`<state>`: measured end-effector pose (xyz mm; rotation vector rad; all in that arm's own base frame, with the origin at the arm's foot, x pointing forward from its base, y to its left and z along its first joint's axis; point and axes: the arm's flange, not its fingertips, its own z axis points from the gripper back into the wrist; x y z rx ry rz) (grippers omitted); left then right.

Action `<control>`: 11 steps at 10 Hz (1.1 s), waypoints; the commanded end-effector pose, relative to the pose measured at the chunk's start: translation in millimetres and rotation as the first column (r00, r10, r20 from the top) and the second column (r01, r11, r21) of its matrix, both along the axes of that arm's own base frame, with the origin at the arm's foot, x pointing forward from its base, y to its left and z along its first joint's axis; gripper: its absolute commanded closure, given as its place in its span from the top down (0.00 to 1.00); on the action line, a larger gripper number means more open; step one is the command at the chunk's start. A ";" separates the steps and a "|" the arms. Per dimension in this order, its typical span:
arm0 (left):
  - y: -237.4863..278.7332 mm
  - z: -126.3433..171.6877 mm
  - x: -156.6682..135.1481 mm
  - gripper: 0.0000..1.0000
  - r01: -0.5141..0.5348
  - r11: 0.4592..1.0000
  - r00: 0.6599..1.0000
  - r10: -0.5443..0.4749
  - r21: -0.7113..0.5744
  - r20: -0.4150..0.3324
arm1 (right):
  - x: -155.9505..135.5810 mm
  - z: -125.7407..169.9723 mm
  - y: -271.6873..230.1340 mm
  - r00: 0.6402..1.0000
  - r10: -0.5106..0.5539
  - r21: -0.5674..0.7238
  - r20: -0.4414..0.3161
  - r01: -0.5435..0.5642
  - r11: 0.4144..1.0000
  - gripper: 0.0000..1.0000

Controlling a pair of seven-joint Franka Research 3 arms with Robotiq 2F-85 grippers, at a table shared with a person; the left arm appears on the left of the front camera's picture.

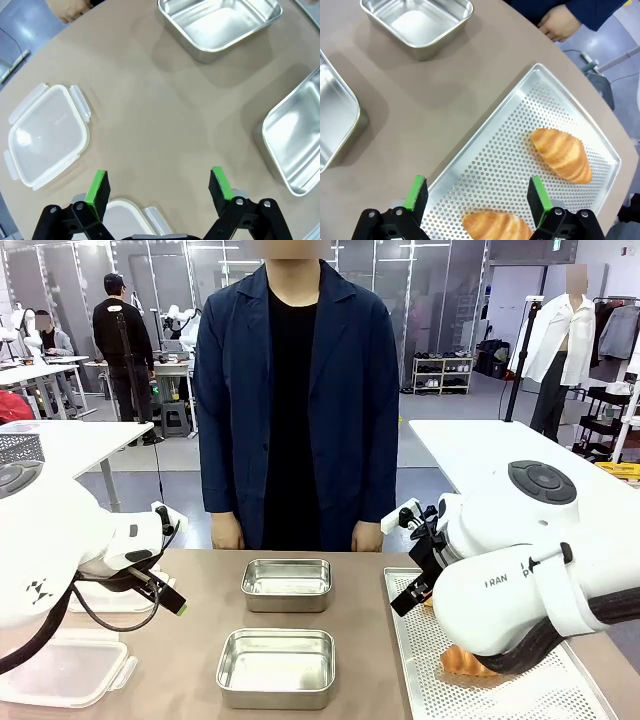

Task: Place the bread into the airtight container.
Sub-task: Pick up a Butter Roll and place it into an empty Airtight Container.

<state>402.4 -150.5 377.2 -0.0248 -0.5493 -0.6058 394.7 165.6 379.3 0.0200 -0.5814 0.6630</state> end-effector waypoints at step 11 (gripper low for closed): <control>117.4 387.5 -173.6 1.00 0.079 0.982 0.993 -0.062 -0.173 0.105 | -170.1 356.7 -158.8 0.995 0.080 0.112 0.054 -0.086 0.990 1.00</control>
